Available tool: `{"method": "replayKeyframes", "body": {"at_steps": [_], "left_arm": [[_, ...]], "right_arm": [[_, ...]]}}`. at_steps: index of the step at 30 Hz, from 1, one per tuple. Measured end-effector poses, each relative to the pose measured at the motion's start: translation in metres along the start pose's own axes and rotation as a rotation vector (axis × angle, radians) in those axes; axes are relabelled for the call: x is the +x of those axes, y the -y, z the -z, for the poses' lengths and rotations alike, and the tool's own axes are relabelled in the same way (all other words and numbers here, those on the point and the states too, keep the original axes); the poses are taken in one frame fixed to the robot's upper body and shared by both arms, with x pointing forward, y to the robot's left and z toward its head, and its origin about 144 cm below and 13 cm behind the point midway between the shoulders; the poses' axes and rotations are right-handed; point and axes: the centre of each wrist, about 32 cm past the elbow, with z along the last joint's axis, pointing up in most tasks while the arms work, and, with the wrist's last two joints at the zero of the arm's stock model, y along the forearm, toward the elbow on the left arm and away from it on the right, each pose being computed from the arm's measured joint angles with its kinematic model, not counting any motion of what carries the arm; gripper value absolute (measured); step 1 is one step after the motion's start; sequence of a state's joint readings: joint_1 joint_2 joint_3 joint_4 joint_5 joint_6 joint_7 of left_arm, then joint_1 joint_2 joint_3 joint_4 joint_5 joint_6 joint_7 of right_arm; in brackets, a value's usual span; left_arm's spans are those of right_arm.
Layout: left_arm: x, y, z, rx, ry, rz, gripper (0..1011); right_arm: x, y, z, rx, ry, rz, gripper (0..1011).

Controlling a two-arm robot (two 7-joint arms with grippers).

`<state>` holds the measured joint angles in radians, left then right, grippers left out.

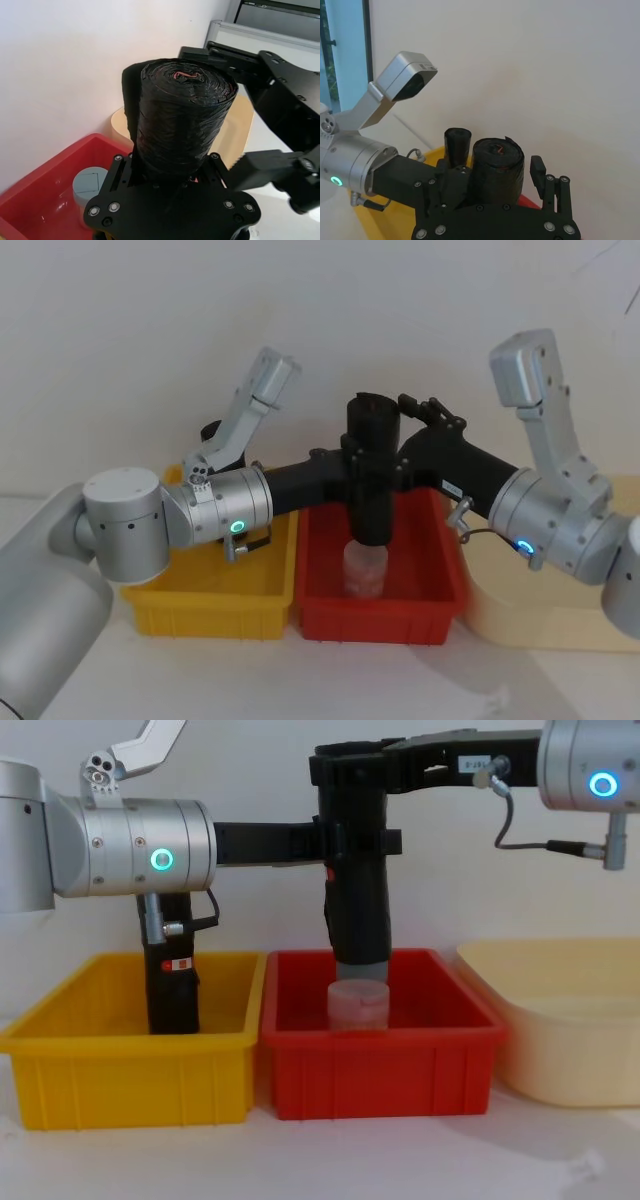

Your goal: Pick up the garbage bag with the one hand and transfer it to the other hand.

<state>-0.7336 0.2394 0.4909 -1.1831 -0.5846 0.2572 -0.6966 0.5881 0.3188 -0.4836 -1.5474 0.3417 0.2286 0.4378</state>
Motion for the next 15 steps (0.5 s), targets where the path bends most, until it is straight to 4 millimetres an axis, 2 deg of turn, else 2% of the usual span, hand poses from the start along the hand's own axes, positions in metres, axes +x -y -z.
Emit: {"method": "replayKeyframes", "body": {"at_steps": [15], "left_arm": [[0.0, 0.0, 0.0, 0.0, 0.0, 0.0, 439]], "right_arm": [[0.005, -0.016, 0.001, -0.013, 0.003, -0.019, 1005]]}}
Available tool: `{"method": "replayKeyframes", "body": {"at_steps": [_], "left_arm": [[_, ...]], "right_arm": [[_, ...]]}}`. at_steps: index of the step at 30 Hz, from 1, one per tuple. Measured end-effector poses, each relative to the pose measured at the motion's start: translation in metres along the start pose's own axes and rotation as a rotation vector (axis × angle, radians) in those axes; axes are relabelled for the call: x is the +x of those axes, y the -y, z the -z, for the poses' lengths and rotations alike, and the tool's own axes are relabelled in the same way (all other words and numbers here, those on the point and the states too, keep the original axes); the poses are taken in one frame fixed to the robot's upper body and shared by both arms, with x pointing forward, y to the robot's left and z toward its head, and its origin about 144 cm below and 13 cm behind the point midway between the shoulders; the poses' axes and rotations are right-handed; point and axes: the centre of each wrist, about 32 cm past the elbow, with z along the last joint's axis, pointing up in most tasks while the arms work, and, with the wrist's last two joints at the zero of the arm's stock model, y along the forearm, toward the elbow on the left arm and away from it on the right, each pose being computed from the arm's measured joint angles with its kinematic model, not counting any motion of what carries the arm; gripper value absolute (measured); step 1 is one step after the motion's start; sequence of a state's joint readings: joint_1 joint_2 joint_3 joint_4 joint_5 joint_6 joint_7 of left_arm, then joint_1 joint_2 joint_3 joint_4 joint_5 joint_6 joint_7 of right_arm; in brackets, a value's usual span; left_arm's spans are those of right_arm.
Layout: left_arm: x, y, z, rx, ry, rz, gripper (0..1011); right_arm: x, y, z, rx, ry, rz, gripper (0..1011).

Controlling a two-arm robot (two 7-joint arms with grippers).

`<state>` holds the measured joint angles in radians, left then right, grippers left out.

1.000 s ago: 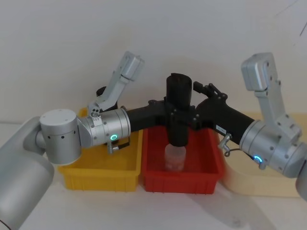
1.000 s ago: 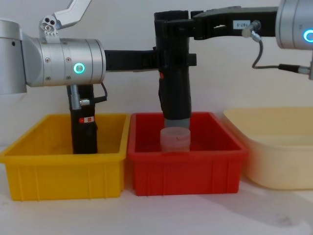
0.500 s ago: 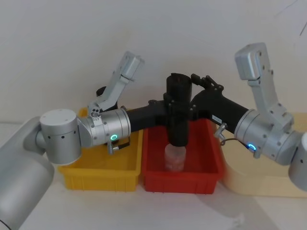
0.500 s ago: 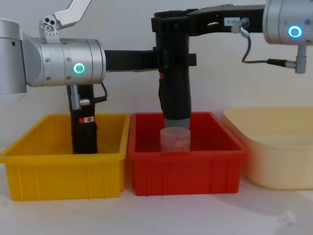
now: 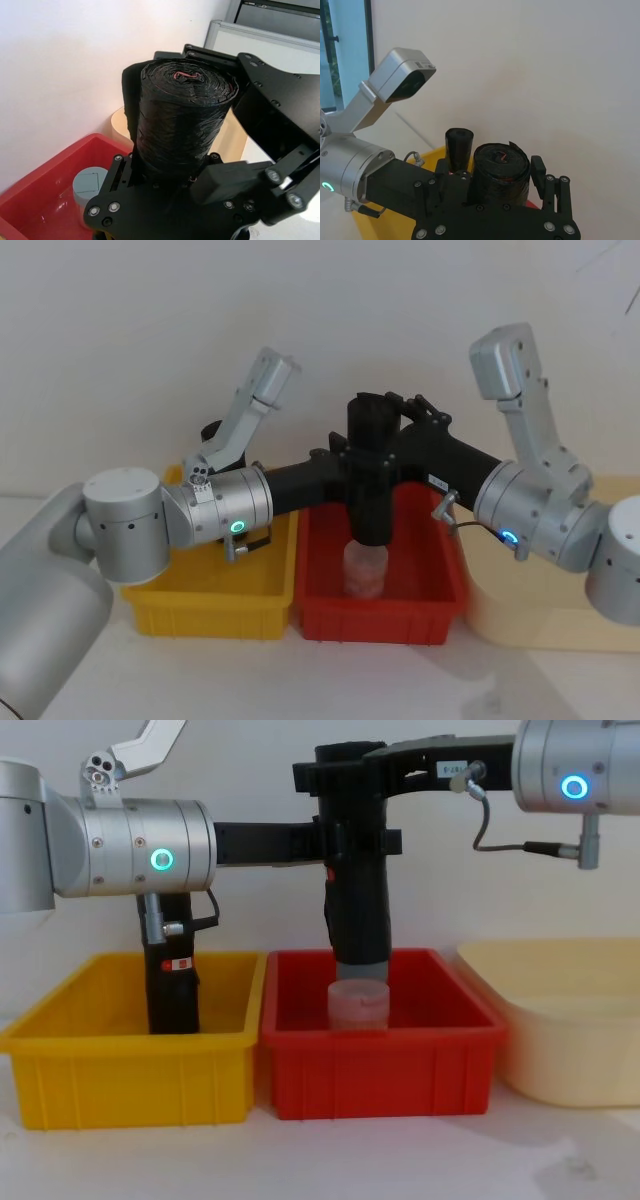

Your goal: Pick up the garbage bag with the one hand and transfer it to the other hand.

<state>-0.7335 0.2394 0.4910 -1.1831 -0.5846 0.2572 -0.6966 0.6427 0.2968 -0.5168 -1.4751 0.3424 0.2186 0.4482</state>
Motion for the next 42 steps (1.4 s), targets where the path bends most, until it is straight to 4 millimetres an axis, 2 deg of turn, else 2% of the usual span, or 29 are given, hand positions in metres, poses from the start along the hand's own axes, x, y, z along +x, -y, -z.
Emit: {"method": "replayKeyframes", "body": {"at_steps": [5, 9, 12, 13, 17, 20, 21, 33, 39, 42], "left_arm": [[0.0, 0.0, 0.0, 0.0, 0.0, 0.0, 439], [0.0, 0.0, 0.0, 0.0, 0.0, 0.0, 439], [0.0, 0.0, 0.0, 0.0, 0.0, 0.0, 439], [0.0, 0.0, 0.0, 0.0, 0.0, 0.0, 439], [0.0001, -0.0001, 0.0, 0.0, 0.0, 0.0, 439], [0.0001, -0.0001, 0.0, 0.0, 0.0, 0.0, 439], [0.0002, -0.0002, 0.0, 0.0, 0.0, 0.0, 439], [0.0, 0.0, 0.0, 0.0, 0.0, 0.0, 445], [-0.0001, 0.0002, 0.0, 0.0, 0.0, 0.0, 611], [-0.0001, 0.0002, 0.0, 0.0, 0.0, 0.0, 733]], "right_arm": [[0.0005, -0.0035, 0.0009, -0.006, 0.001, -0.002, 1005], [0.0009, -0.0055, 0.0011, -0.009, 0.002, -0.003, 939], [0.0012, -0.0067, 0.0012, -0.011, 0.004, -0.003, 865], [0.0014, -0.0072, 0.0011, -0.011, 0.004, -0.003, 813], [0.0018, -0.008, 0.0012, -0.013, 0.006, -0.002, 740], [0.0018, -0.0085, 0.0013, -0.014, 0.006, -0.002, 604], [0.002, -0.0087, 0.0013, -0.014, 0.006, -0.002, 586], [0.0021, -0.0095, 0.0015, -0.016, 0.006, -0.002, 561], [0.0014, -0.0079, 0.002, -0.019, 0.002, 0.008, 560], [0.0016, -0.0068, 0.002, -0.017, 0.002, 0.018, 560]]}}
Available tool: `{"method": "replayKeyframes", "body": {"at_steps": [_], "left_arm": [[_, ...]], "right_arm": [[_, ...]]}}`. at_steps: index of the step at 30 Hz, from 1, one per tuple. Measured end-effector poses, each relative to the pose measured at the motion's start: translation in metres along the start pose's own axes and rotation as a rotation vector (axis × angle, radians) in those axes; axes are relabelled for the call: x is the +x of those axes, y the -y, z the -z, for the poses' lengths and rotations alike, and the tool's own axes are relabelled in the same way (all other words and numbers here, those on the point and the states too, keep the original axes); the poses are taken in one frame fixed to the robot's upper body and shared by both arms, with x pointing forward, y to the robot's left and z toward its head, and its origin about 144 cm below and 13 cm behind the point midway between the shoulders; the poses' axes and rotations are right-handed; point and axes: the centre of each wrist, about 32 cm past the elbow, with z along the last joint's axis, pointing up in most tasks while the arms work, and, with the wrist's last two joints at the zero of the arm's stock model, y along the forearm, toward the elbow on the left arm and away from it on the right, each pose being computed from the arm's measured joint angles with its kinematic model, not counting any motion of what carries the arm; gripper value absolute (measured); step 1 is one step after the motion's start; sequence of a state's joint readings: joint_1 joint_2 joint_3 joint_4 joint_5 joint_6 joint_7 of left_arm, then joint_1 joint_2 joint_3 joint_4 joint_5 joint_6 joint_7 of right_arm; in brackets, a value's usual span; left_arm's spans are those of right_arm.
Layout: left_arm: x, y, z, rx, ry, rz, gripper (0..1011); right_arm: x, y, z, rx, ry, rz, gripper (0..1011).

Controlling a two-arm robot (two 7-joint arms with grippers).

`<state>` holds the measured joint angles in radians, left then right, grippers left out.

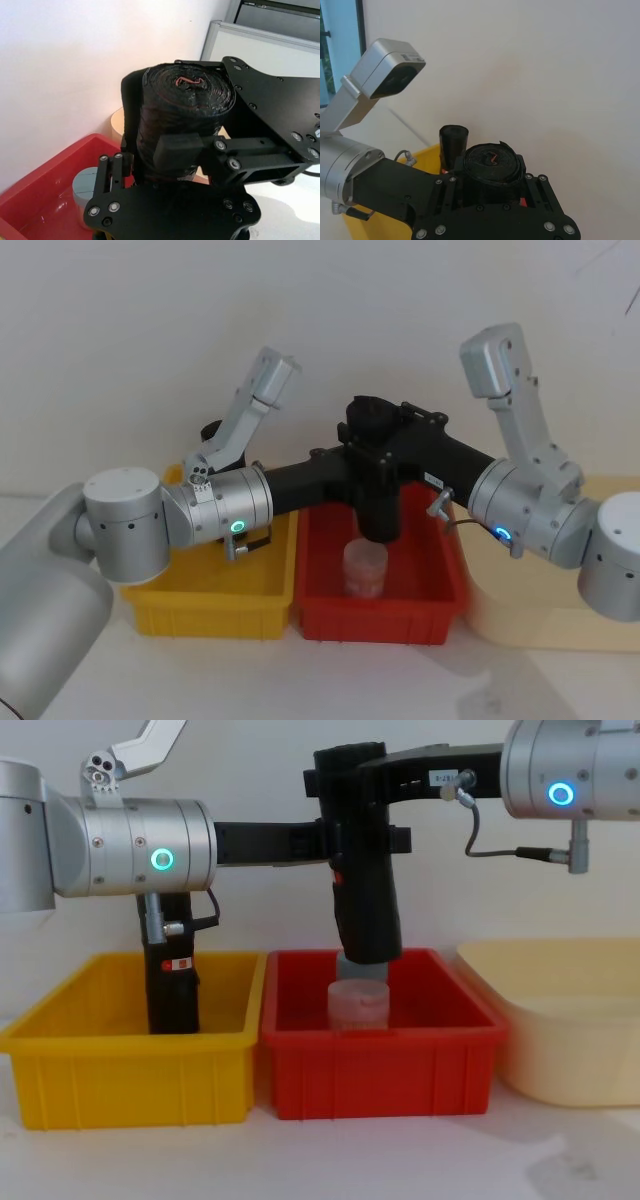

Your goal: Pick up the garbage bag with the one hand and transfer it to the other hand.

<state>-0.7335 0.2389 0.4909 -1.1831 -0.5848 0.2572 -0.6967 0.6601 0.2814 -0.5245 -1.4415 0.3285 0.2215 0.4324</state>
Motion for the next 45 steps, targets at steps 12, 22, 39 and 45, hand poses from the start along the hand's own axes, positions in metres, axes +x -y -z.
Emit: {"method": "replayKeyframes", "body": {"at_steps": [12, 22, 39, 45], "left_arm": [[0.0, 0.0, 0.0, 0.0, 0.0, 0.0, 1001], [0.0, 0.0, 0.0, 0.0, 0.0, 0.0, 1001], [0.0, 0.0, 0.0, 0.0, 0.0, 0.0, 1001], [0.0, 0.0, 0.0, 0.0, 0.0, 0.0, 1001]], "right_arm": [[0.002, 0.002, -0.002, 0.03, 0.03, 0.063, 560], [0.01, 0.005, -0.005, 0.064, 0.092, 0.167, 560], [0.029, 0.042, 0.0, 0.013, 0.168, 0.389, 560], [0.029, 0.058, 0.011, -0.046, 0.161, 0.438, 560]]}}
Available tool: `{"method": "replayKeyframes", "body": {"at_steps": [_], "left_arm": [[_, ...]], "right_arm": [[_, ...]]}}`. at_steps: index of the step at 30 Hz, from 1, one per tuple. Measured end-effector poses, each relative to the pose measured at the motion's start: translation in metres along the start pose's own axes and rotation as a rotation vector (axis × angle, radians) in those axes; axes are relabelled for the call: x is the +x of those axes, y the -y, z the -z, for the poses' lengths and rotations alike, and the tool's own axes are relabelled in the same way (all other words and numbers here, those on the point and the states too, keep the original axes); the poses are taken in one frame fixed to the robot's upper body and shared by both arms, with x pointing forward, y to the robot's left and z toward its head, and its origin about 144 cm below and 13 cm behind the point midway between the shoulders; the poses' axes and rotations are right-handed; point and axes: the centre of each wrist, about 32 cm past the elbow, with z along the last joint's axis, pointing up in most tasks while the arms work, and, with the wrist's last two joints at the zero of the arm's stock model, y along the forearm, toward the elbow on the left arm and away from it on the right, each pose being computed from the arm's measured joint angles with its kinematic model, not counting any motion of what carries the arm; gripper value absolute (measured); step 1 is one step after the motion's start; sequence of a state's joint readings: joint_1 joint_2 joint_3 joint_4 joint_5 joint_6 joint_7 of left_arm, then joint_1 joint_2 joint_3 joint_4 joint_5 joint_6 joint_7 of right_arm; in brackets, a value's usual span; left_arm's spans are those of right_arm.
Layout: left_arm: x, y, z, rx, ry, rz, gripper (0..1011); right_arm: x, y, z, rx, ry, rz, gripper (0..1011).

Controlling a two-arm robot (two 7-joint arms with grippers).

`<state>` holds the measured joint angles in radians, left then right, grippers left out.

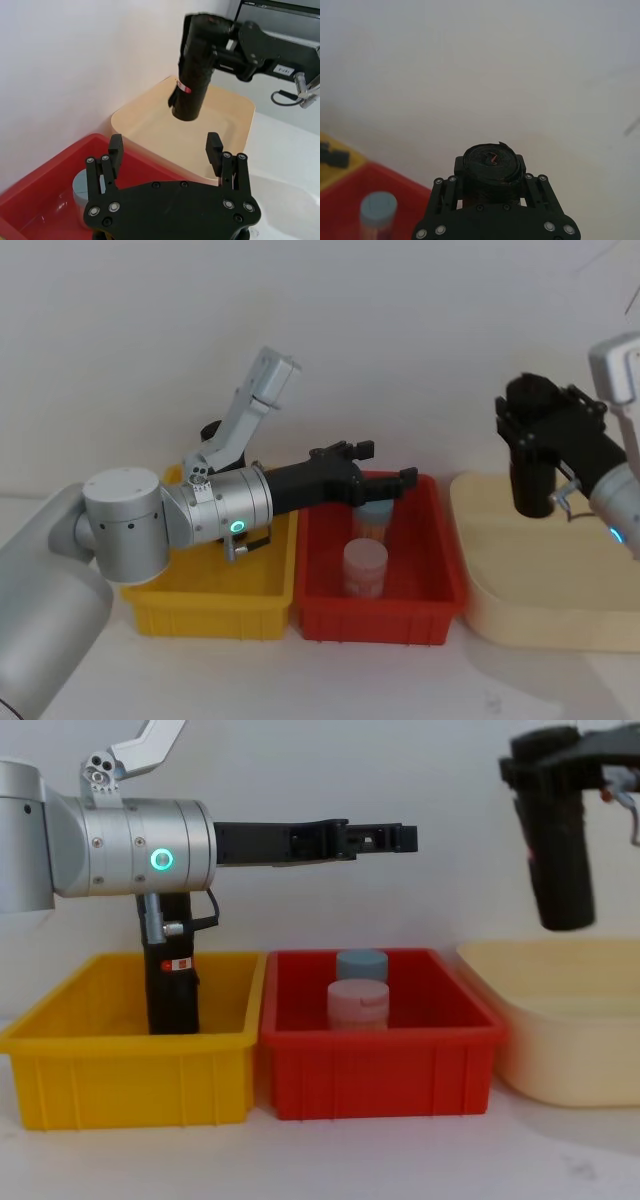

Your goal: Pick up the garbage bag with the one hand and transfer it to the other hand.

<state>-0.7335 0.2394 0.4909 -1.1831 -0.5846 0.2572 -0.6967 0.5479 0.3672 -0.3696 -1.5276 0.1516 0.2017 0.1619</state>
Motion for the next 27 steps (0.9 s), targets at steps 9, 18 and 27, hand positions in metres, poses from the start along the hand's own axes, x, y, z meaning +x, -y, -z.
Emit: {"method": "replayKeyframes", "body": {"at_steps": [9, 18, 27], "left_arm": [[0.0, 0.0, 0.0, 0.0, 0.0, 0.0, 1001], [0.0, 0.0, 0.0, 0.0, 0.0, 0.0, 1001], [0.0, 0.0, 0.0, 0.0, 0.0, 0.0, 1001]], "right_arm": [[0.002, 0.013, 0.016, -0.071, 0.007, 0.04, 560], [0.003, 0.018, 0.023, -0.104, 0.014, 0.061, 773], [0.004, 0.021, 0.027, -0.121, 0.017, 0.07, 1001]]}}
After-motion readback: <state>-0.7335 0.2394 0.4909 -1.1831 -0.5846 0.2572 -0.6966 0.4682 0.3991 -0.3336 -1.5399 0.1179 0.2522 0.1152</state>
